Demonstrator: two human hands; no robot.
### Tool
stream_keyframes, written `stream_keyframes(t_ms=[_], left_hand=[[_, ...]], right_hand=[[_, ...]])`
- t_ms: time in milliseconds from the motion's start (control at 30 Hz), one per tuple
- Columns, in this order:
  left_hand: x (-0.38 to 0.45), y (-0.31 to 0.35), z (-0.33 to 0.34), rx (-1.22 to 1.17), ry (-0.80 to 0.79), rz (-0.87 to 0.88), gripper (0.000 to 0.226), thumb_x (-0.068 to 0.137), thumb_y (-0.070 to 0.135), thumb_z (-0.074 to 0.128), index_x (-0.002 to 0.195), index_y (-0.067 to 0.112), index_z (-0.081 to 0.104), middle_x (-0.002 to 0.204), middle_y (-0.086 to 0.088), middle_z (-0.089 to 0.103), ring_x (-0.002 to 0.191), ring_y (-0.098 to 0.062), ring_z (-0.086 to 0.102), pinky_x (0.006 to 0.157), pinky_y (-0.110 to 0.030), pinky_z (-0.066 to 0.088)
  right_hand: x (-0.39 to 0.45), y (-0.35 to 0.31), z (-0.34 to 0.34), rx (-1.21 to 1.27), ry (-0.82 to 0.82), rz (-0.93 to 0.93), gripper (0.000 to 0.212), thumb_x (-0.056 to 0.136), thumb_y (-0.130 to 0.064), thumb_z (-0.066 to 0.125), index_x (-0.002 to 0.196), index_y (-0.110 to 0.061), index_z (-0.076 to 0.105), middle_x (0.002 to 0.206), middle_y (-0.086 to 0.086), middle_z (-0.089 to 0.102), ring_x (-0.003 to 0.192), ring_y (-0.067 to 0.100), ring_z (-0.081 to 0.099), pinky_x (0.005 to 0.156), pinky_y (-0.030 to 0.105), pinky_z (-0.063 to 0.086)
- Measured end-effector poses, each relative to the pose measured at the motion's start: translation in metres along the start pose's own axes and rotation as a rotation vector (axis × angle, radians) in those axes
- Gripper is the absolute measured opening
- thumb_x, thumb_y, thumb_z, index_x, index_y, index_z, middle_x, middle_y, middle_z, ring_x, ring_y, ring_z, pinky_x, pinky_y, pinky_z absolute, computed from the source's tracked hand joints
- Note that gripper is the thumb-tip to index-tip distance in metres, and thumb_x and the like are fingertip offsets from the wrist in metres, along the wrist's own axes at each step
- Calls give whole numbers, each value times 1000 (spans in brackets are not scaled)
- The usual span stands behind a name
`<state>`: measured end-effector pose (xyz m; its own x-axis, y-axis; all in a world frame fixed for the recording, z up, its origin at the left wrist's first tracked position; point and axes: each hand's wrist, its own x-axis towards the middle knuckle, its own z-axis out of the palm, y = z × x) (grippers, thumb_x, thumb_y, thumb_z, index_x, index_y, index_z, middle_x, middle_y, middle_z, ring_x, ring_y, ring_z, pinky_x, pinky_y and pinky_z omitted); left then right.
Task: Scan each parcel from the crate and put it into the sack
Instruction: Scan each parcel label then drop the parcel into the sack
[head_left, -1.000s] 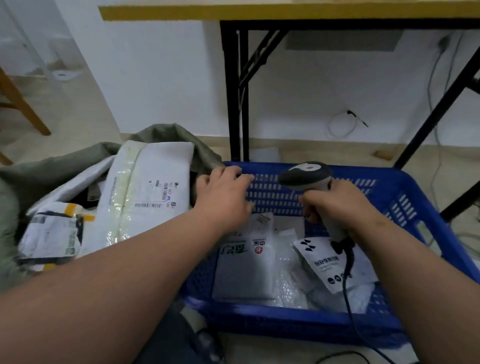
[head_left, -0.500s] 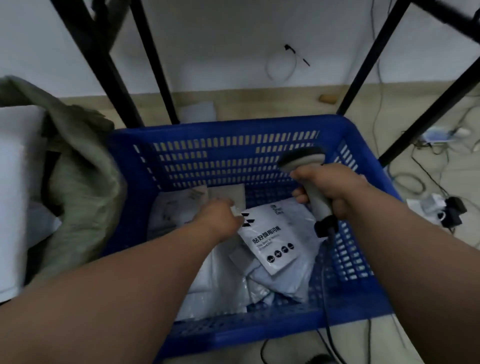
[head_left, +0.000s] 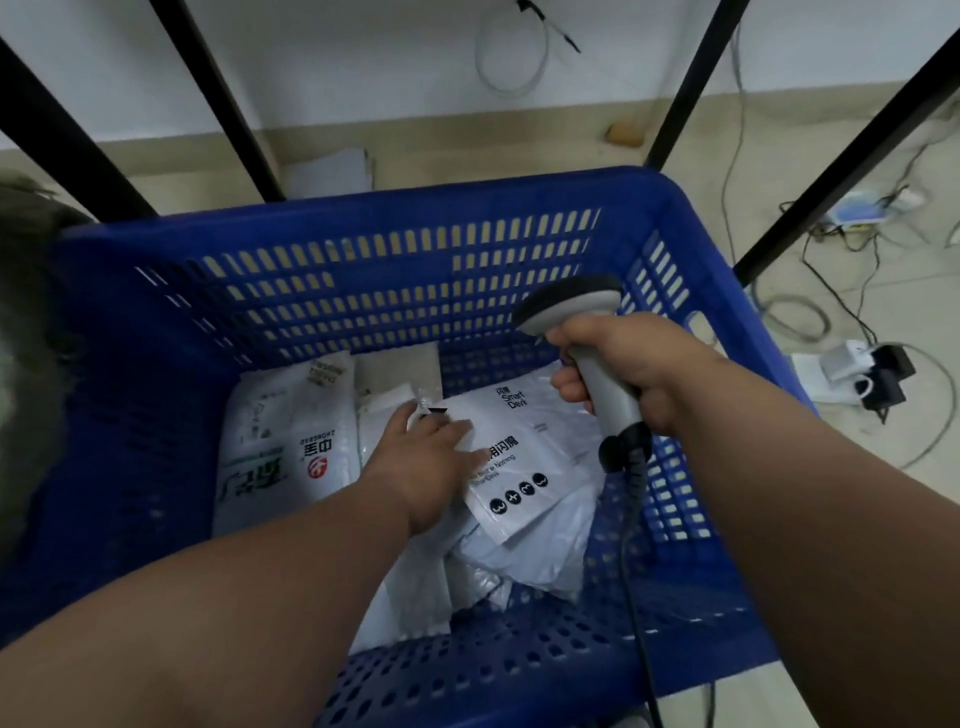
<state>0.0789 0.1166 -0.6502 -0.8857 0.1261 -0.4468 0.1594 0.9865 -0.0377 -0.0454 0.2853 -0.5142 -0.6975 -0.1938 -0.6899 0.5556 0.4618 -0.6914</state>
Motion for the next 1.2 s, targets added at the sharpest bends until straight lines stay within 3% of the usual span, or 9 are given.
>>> stream_keyframes(t_ms=[100,167,233,333,533,600,767,1033,1200], left_hand=[[4,-1,-18,-153,161,-41,38,94,31,50,130,44,55,145,10,48,138,-17,37,116,-40,12],[3,-3,-33,-374,271,-160,24,94,26,51,112,34,65,118,5,66,116,-22,58,100,-33,34],[-3,-9,-50,-546,353,-289,13,98,26,46,97,24,59,90,-3,67,88,-30,63,74,-34,44],[-18,-20,-79,-721,444,-428,24,103,30,41,82,19,46,71,-2,52,64,-23,50,55,-33,33],[-70,-40,-139,-1373,689,-584,18,100,17,43,110,14,59,100,-8,64,89,-23,62,74,-34,53],[-95,-45,-154,-1465,724,-606,18,98,13,45,111,14,58,99,-8,65,85,-21,62,68,-29,51],[-155,-58,-179,-1621,741,-635,26,94,15,48,116,21,61,108,-7,67,97,-33,67,86,-54,56],[-211,-61,-187,-1935,869,-608,21,100,9,49,96,26,60,99,-5,70,83,-30,70,60,-54,59],[-226,-66,-192,-1980,892,-591,18,101,9,48,115,16,59,111,-11,68,99,-34,67,80,-60,55]], right_hand=[[-6,-1,-6,20,22,-21,28,85,-25,71,100,-4,62,60,10,70,46,16,64,40,20,46],[-12,-3,-10,24,47,-44,29,84,-24,72,101,-3,62,62,12,70,45,16,64,41,22,47],[-20,-7,-14,28,90,-84,26,84,-22,73,98,-3,63,61,12,69,43,15,63,41,22,48],[-37,-15,-21,44,147,-150,16,84,-19,70,87,-4,65,51,7,66,38,13,60,38,19,45],[-85,-20,-25,74,219,-267,14,81,-17,72,86,-5,66,55,9,67,53,22,63,69,39,58],[-106,-18,-22,58,214,-310,12,81,-15,71,85,-5,67,53,7,67,51,19,63,63,35,58],[-164,-23,-10,56,142,-398,9,83,-14,67,86,-5,66,54,9,68,45,18,62,49,28,51],[-223,-26,4,96,33,-496,11,85,-13,64,91,-3,66,62,14,68,46,19,59,48,28,47],[-233,-29,5,58,24,-547,10,84,-13,65,88,-4,66,62,14,70,47,19,61,44,26,48]])
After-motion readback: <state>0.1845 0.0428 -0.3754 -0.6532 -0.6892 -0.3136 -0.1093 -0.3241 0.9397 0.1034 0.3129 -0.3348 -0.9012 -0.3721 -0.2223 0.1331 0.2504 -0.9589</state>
